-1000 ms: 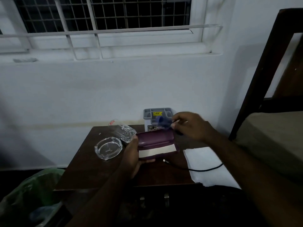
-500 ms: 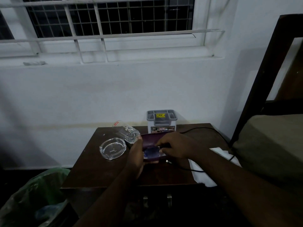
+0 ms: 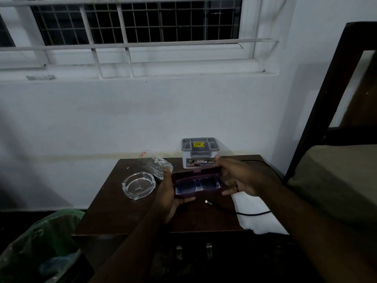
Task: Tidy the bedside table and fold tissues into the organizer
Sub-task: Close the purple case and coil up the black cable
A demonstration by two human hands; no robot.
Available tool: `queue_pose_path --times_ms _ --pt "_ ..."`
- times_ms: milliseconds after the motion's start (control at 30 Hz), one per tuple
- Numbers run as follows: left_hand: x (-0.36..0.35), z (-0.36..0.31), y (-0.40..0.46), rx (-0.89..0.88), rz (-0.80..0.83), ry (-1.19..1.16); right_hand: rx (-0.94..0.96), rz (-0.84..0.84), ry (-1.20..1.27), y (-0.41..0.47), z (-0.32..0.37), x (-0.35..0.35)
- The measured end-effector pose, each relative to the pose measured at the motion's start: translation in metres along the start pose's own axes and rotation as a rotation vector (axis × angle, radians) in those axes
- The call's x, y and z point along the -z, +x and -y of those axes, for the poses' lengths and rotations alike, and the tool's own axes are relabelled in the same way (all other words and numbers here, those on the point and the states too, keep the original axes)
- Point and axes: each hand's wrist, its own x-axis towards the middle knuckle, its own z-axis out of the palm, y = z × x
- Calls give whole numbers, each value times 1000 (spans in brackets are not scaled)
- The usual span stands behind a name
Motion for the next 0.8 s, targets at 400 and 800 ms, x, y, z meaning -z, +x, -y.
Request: queue_pose_path --times_ms 400,800 --pt "-1 -2 2 47 -43 -154 -56 15 68 13 -11 0" --pt "-1 0 1 41 -44 -150 55 137 -500 -7 0 -4"
